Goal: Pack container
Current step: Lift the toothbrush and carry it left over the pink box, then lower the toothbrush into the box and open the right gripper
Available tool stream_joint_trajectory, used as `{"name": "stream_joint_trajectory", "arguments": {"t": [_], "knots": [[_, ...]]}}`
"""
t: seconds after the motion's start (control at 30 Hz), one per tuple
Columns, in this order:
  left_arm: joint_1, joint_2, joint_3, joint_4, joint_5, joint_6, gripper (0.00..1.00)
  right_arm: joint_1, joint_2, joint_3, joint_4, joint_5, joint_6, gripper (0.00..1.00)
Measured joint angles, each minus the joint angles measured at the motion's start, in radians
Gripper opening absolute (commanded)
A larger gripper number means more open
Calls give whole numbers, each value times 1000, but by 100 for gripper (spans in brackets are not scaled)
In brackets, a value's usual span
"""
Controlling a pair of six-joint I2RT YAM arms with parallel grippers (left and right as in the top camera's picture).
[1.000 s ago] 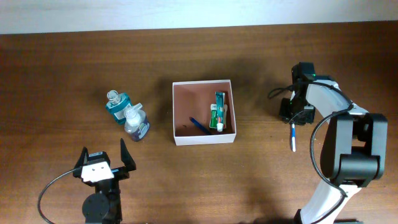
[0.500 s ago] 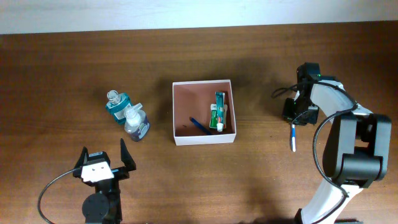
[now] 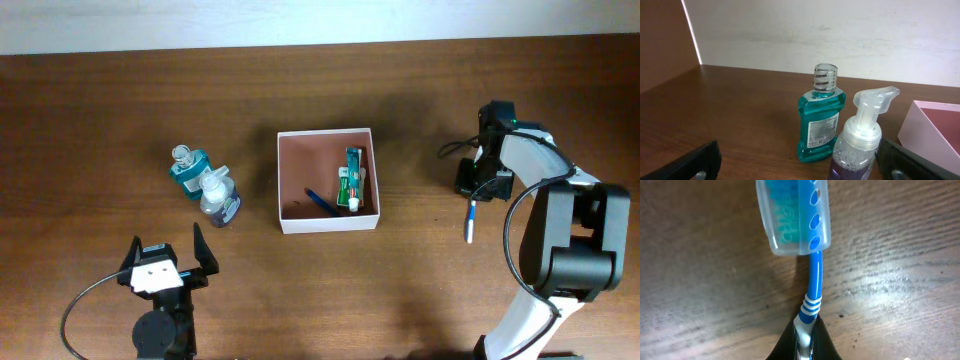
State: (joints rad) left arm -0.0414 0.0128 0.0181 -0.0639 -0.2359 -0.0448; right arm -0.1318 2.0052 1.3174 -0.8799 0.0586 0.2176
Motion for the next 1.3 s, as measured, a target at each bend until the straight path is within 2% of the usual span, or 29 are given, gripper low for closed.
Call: {"name": "stream_joint_trajectory", "arguments": {"t": [0.17,0.33,0.67,1.1,1.3], "knots": [[0,0,0,0,0,0,99,0,-5,31,-76,-21,-22,4],[0,0,0,0,0,0,99,28,-105,76,-89,-51,-31,4],[0,0,0,0,0,0,99,258,-328,105,-84,-68,-1,4],[0,0,0,0,0,0,99,514,-340,106,11,-77,140,4],[0,0,0,0,0,0,99,575,-340,106,60,-76,184,4]]}}
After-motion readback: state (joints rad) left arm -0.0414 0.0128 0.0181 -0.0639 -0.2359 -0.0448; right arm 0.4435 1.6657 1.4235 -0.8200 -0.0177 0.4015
